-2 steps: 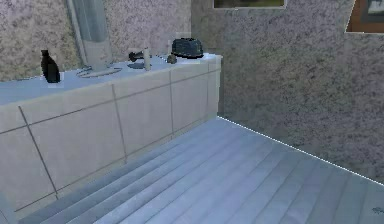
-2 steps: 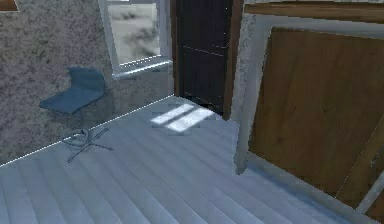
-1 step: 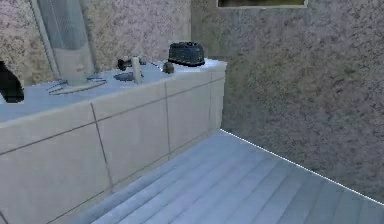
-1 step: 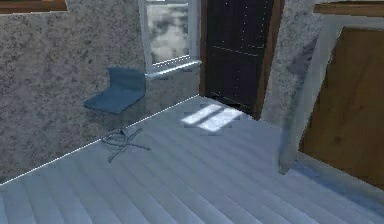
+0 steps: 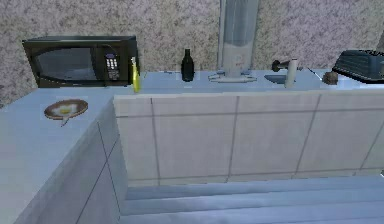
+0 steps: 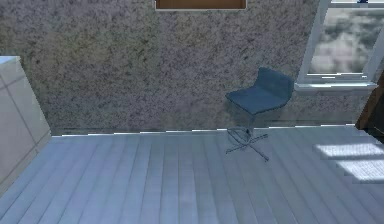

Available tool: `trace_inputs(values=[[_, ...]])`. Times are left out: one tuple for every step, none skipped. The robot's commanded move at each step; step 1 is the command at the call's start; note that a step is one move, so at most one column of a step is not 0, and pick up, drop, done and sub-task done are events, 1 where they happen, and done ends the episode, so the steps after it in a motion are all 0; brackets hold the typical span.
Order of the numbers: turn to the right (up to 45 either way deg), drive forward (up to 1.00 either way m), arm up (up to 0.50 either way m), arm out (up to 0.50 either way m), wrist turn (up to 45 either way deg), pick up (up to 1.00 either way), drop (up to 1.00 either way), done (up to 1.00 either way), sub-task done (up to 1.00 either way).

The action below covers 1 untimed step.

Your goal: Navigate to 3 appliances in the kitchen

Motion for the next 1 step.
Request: trace_inputs(values=[[-3.0,0.00,0.00,0.00,0.0,0.00,0.00,0.00,0.00]])
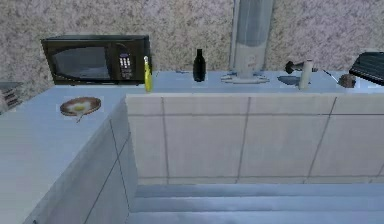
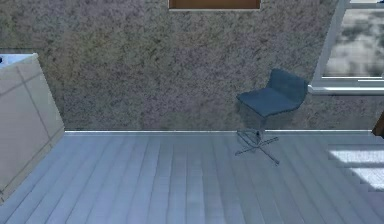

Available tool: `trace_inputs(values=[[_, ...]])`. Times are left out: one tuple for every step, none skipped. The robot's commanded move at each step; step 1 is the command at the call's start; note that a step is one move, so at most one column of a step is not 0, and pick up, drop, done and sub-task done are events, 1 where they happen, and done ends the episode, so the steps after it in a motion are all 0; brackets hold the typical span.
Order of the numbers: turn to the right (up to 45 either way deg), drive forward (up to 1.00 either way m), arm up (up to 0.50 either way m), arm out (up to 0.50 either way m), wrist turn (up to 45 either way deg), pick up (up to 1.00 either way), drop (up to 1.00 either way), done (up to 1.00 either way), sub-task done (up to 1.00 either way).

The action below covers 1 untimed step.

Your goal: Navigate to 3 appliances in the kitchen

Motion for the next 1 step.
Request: trace_inputs(values=[[0.0,0.95,0.00,0.00,0.0,0.00,0.00,0.00,0.00]])
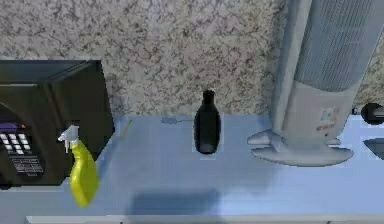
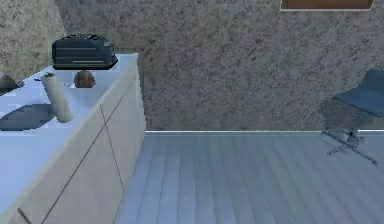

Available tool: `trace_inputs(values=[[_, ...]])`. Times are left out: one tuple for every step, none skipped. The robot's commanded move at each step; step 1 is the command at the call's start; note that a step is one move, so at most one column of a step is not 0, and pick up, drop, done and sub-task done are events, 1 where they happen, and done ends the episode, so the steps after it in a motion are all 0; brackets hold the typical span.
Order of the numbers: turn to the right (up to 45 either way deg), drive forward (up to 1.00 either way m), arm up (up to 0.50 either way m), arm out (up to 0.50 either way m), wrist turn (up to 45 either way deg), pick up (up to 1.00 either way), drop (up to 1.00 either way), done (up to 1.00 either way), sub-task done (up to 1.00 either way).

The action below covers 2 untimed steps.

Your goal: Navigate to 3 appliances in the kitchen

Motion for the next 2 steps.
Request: trace_inputs(values=[[30.0,0.00,0.00,0.00,0.0,0.00,0.00,0.00,0.00],[0.0,0.00,0.00,0.00,0.0,0.00,0.00,1.00,0.00]])
